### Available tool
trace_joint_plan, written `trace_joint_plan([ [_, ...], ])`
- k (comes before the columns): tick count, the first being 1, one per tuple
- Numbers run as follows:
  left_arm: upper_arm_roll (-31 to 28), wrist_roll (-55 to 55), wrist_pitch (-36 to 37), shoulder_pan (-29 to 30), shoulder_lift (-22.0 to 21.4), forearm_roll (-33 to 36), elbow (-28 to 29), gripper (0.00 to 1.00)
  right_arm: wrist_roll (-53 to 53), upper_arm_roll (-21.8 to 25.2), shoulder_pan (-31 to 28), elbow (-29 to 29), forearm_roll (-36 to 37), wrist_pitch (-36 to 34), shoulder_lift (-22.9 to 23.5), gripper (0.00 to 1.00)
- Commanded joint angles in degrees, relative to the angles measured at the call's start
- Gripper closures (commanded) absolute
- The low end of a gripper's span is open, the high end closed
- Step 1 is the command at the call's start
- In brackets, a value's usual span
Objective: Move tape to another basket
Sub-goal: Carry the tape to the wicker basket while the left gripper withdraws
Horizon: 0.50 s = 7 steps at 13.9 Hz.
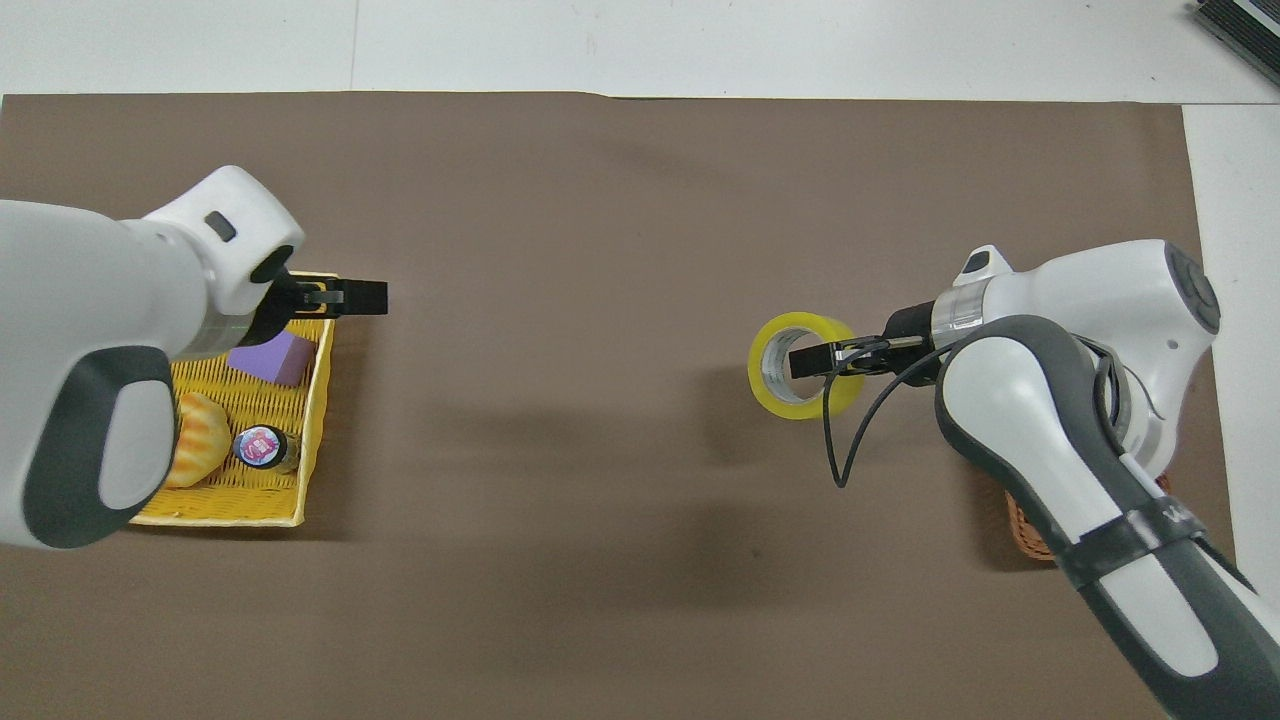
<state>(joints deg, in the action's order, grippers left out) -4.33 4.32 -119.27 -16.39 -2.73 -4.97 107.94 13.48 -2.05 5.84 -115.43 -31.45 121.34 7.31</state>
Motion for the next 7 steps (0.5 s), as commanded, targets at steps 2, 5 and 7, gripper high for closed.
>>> trace_joint_plan([
  [2,0.73,-5.01,14.82,5.48,-0.88,3.3,-12.19,0.0,-6.78,0.29,-3.19,1.0,11.38,-1.55,-2.21,1.0],
  [5,0.56,-8.71,24.49,7.77,-0.26,5.41,-20.72,0.0,-9.43,0.29,-7.32,1.0,21.76,-2.33,-3.44,1.0],
  [7,0.47,-8.9,29.86,8.57,0.09,5.15,-23.72,0.0,-10.66,0.29,-10.48,1.0,29.21,-4.79,-3.88,1.0],
])
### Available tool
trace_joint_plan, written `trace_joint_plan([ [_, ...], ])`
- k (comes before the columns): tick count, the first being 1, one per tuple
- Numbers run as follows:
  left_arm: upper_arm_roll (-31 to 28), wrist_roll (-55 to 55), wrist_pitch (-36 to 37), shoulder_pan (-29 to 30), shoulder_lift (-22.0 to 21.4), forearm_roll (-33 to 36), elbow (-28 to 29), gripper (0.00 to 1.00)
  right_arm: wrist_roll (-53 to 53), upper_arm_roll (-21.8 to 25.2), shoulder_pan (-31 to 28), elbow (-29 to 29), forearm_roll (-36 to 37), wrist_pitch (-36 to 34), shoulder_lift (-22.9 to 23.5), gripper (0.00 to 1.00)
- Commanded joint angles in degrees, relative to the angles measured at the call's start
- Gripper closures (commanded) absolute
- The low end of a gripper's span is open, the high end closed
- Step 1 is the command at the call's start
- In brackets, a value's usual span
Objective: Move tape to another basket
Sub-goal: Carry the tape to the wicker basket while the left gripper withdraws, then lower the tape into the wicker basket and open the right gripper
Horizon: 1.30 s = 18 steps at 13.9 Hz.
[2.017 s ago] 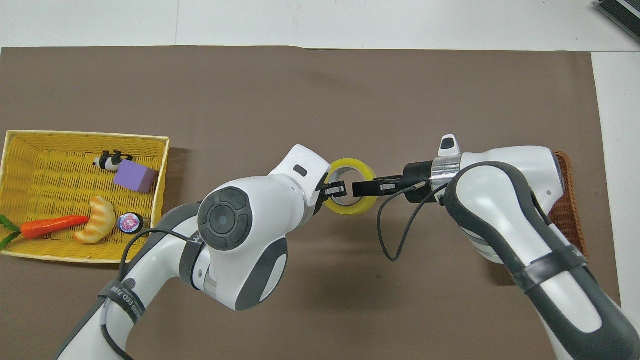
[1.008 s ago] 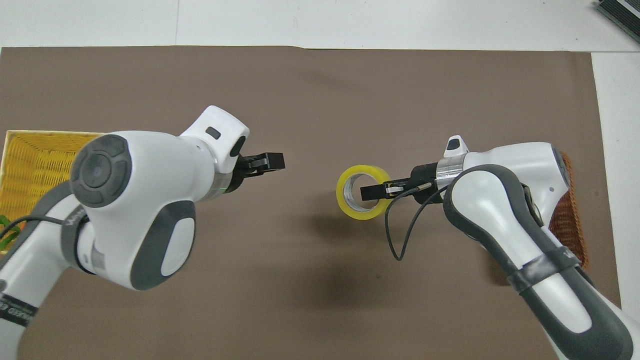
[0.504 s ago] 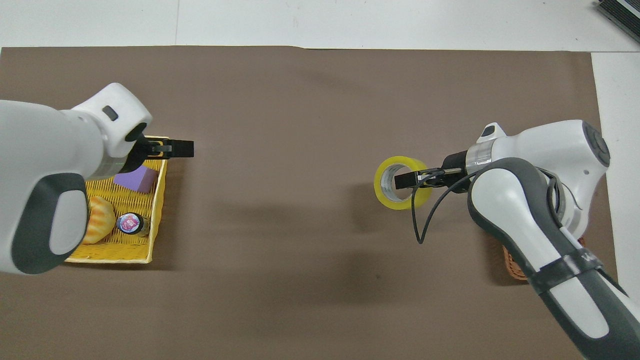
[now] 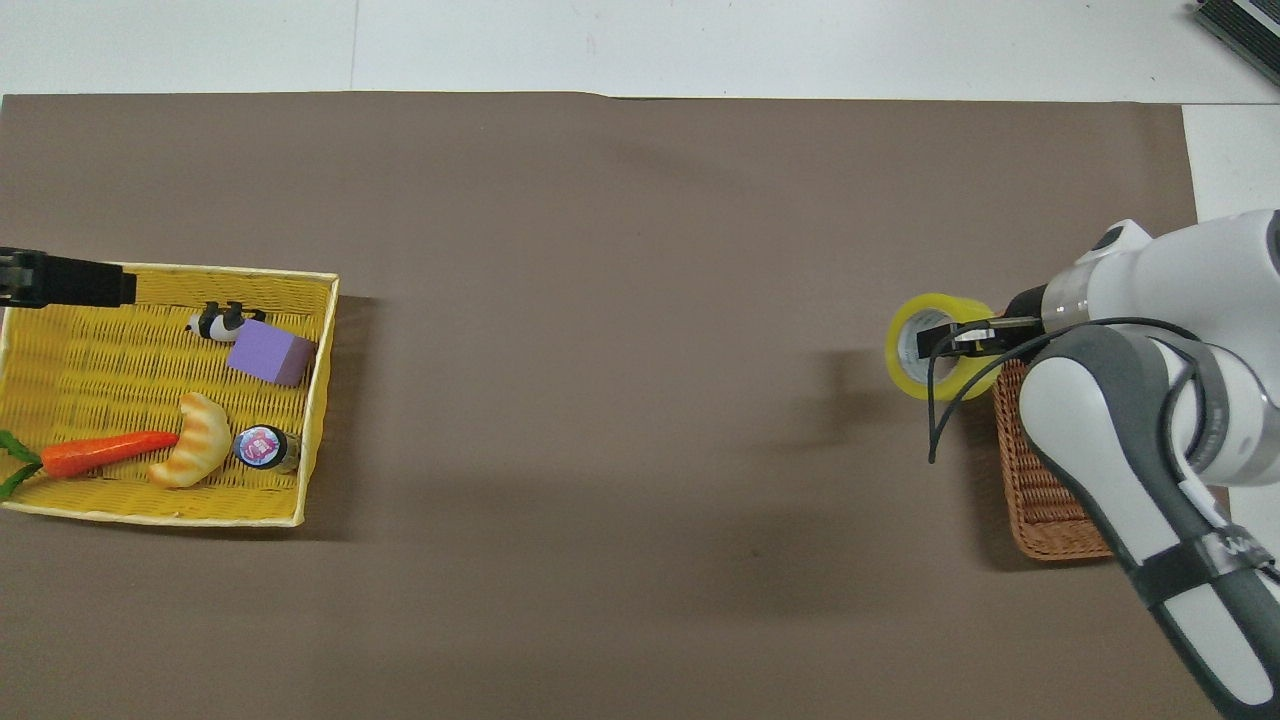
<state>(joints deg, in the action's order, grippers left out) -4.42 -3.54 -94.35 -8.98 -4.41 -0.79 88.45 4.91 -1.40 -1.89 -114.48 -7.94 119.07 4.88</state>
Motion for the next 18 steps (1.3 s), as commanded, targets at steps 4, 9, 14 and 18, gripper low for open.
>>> trace_joint_plan([
  [4,0.2,-1.46,10.75,1.33,2.91,0.97,-8.64,0.0,-1.31,-0.62,-9.6,-1.53,14.35,-5.34,-3.21,1.0],
  [9,0.38,-2.25,16.22,3.62,6.79,0.7,-14.62,0.0,1.42,-0.62,-14.45,-6.19,15.41,-4.73,-3.75,1.0],
  [14,0.2,-5.07,15.16,4.59,2.31,1.05,-9.44,0.0,2.04,-0.8,-15.07,-9.98,15.41,-2.44,-3.13,0.35],
  [18,0.2,-4.63,14.99,4.67,2.3,1.05,-9.61,0.0,2.13,-0.89,-14.1,-9.36,15.41,-2.88,-2.69,0.0],
])
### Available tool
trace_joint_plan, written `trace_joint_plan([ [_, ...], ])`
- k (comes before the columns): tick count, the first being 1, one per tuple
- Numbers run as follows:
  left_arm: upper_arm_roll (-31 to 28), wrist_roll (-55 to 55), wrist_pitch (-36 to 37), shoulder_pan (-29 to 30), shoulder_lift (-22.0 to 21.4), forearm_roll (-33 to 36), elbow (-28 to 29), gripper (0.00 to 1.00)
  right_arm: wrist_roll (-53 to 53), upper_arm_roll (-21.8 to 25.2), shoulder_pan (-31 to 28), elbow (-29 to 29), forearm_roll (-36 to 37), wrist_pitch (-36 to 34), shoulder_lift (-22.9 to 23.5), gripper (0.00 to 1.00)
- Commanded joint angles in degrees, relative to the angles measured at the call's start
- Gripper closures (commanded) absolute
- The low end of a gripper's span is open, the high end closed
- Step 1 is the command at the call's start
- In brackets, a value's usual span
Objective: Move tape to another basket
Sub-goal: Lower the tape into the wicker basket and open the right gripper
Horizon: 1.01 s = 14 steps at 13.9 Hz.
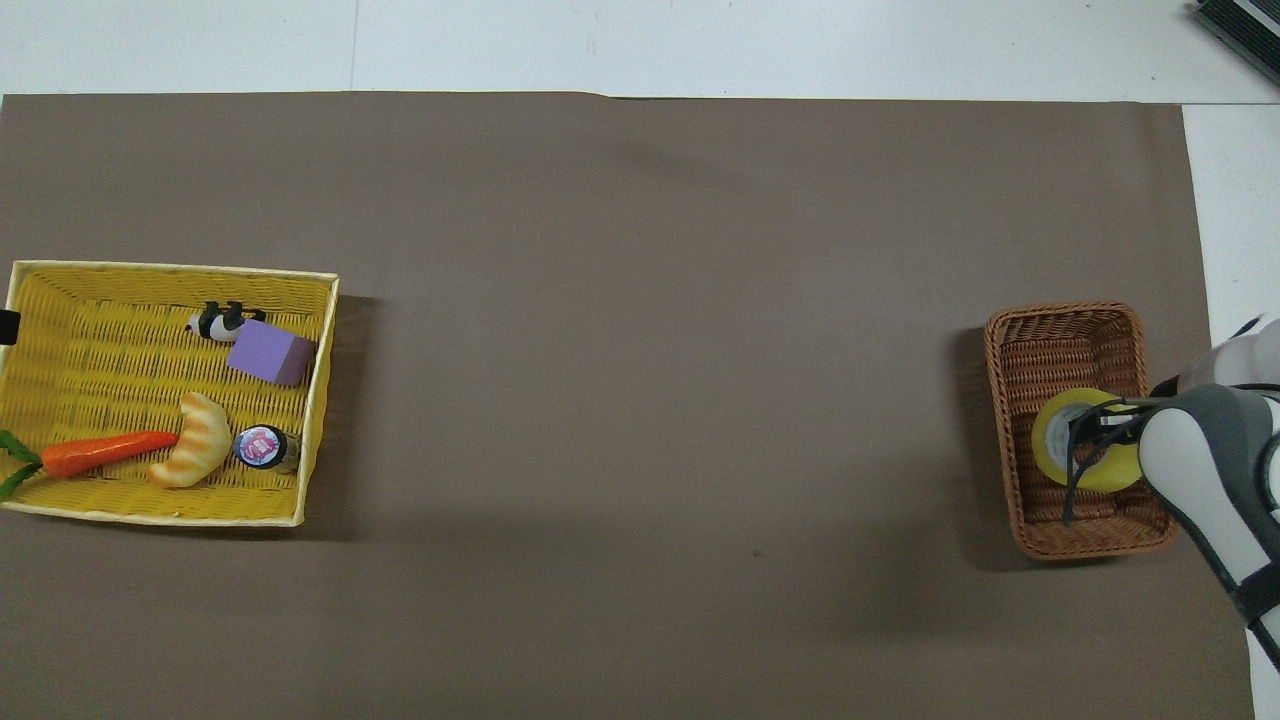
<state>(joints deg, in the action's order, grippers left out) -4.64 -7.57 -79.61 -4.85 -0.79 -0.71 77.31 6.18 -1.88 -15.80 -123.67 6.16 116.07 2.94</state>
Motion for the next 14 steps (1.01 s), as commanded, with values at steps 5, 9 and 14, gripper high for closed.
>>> trace_joint_plan([
  [5,0.59,-0.52,0.68,0.37,-1.32,0.88,1.61,0.0,0.77,-0.58,-0.02,0.97,1.31,0.03,-0.74,0.0],
  [9,0.59,-0.52,0.68,0.45,-1.32,0.88,1.61,0.0,0.59,-0.76,-0.02,1.5,1.22,-0.05,-0.83,0.0],
  [14,0.59,-0.52,0.77,0.45,-1.32,0.88,1.61,0.0,1.38,-0.85,-0.02,1.33,1.22,-0.76,-1.53,0.0],
])
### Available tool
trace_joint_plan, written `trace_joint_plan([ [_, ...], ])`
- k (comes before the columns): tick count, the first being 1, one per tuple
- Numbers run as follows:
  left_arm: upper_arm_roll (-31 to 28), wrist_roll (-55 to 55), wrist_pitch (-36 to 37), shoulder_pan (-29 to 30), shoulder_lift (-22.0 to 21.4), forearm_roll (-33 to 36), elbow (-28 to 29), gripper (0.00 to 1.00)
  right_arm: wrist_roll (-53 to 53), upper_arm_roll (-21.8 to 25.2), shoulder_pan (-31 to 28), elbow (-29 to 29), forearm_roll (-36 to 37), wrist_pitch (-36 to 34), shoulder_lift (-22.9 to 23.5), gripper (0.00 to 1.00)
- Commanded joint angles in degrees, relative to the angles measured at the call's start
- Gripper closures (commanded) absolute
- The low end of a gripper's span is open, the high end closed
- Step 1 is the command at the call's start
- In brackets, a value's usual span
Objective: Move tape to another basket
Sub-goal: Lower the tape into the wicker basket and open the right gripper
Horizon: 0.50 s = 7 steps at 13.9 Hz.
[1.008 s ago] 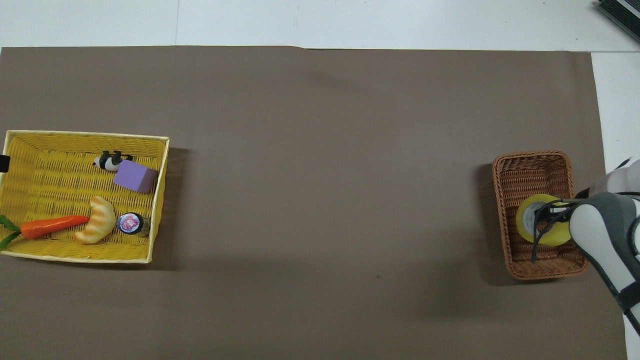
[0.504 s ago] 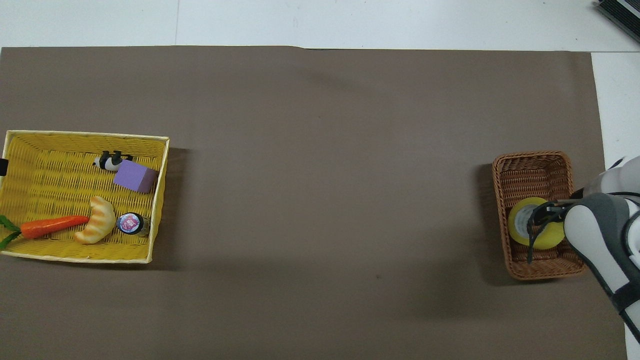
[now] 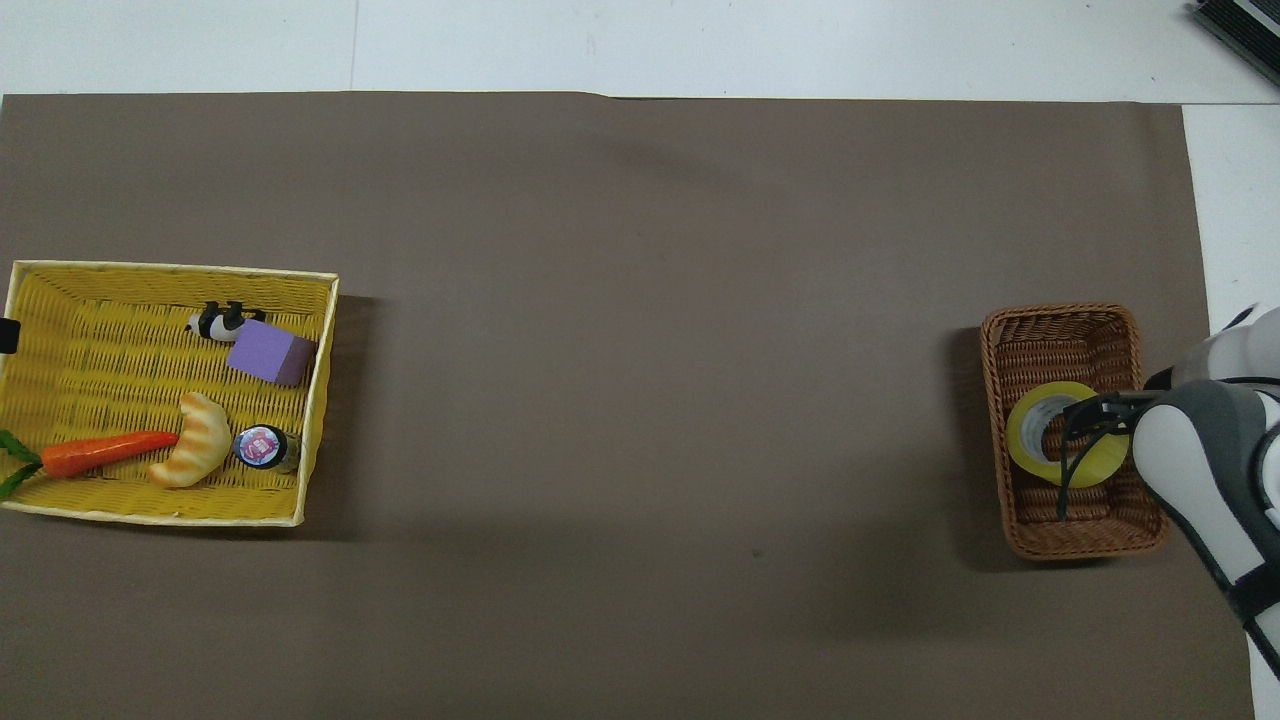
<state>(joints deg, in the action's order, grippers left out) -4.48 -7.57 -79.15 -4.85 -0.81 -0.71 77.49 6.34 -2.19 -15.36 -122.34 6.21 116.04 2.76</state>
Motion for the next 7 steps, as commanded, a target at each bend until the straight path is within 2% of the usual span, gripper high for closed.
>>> trace_joint_plan([
  [1,0.44,-0.52,0.23,0.45,-1.3,0.88,1.35,0.0,1.31,-0.54,-0.55,-0.01,1.09,-0.73,-1.36,0.0],
  [4,0.44,-0.52,0.23,0.45,-1.3,0.88,1.44,0.0,2.88,-0.54,-1.16,-0.45,-2.85,-0.29,-1.44,0.0],
  [7,0.44,-0.52,0.23,0.45,-1.3,0.88,1.44,0.0,17.86,-0.36,-4.83,-0.71,-8.49,-0.73,-2.06,0.0],
])
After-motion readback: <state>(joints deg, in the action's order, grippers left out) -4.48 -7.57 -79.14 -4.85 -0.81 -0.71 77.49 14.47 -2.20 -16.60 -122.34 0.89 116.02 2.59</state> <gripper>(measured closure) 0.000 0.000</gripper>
